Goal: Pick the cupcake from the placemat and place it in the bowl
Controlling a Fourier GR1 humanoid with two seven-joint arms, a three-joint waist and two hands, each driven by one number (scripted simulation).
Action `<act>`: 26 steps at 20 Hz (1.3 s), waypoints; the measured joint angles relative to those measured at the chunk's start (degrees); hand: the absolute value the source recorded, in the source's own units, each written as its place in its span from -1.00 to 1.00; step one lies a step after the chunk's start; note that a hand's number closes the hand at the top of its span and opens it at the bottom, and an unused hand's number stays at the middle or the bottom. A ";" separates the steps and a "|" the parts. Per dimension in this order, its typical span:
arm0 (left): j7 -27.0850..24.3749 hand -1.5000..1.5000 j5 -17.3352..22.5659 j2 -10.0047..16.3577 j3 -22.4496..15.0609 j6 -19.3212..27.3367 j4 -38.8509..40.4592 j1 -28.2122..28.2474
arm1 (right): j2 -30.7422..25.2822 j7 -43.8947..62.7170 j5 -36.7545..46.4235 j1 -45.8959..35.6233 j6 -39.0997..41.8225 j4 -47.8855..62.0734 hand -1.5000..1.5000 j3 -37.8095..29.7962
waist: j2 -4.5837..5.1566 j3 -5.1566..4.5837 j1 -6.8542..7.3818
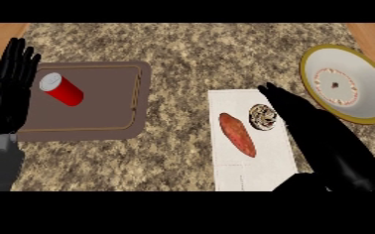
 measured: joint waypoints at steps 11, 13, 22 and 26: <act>-0.09 0.00 -1.90 -1.66 1.32 -1.21 0.96 -1.25 | 3.19 -4.68 4.40 1.15 1.95 10.60 -1.00 -1.72 | 0.11 0.08 0.20; -0.29 0.00 -2.48 -2.13 1.54 -1.44 1.53 -1.45 | 3.84 -5.30 5.92 2.10 2.02 11.35 -1.00 -2.07 | 0.09 0.07 0.14; 1.20 0.00 -4.68 -4.18 2.67 -2.35 -0.29 -1.02 | 5.92 -15.61 13.87 5.33 -0.16 19.80 -1.00 -4.65 | 0.10 0.09 0.15; 1.98 0.00 -5.49 -4.89 3.27 -2.62 -1.16 -0.91 | 6.78 -20.35 15.93 6.09 -0.93 21.80 -1.00 -5.49 | 0.09 0.09 0.13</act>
